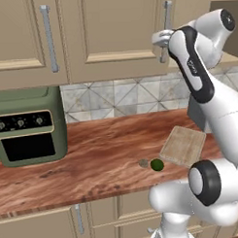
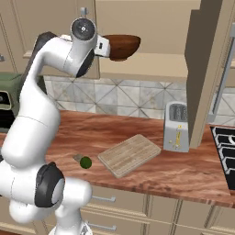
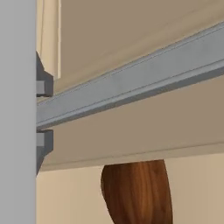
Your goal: Open the cabinet. Place the bowl and condiment on the counter. Then place the lime and garlic on the cutting board.
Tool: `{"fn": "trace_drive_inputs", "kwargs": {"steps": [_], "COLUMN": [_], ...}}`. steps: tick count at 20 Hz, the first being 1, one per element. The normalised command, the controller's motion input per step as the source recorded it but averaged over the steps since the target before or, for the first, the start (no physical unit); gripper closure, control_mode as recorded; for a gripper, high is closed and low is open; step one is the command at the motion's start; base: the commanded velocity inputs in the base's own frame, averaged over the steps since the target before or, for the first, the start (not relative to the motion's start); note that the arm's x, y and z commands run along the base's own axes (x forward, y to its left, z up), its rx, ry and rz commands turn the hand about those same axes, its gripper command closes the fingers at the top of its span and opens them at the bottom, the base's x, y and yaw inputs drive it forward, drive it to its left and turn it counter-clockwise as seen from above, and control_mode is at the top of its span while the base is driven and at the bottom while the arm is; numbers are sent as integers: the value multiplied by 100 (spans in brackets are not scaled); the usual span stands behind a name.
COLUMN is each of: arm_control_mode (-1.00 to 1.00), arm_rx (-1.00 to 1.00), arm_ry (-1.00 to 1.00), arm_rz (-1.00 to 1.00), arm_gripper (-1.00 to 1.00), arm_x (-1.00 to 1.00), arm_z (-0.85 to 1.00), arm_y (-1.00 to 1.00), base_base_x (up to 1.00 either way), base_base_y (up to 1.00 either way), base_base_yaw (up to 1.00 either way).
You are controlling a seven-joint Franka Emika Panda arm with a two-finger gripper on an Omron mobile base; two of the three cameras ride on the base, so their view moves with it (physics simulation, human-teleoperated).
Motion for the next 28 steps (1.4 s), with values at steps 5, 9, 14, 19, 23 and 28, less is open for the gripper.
{"fn": "trace_drive_inputs", "kwargs": {"steps": [5,9,14,19,23,28], "arm_control_mode": [-100,-100,-100,-100,-100,-100], "arm_rx": [-11,-17,-15,-11,-11,-2], "arm_ry": [-7,-3,0,1,1,-1], "arm_rz": [21,23,25,25,21,5], "arm_gripper": [100,100,100,100,100,-100], "arm_x": [-82,-100,-100,-100,-100,-100], "arm_z": [-8,0,0,0,0,0], "arm_y": [87,100,100,100,100,60], "base_base_x": [0,0,0,0,0,0], "base_base_y": [0,0,0,0,0,0], "base_base_yaw": [0,0,0,0,0,0]}}
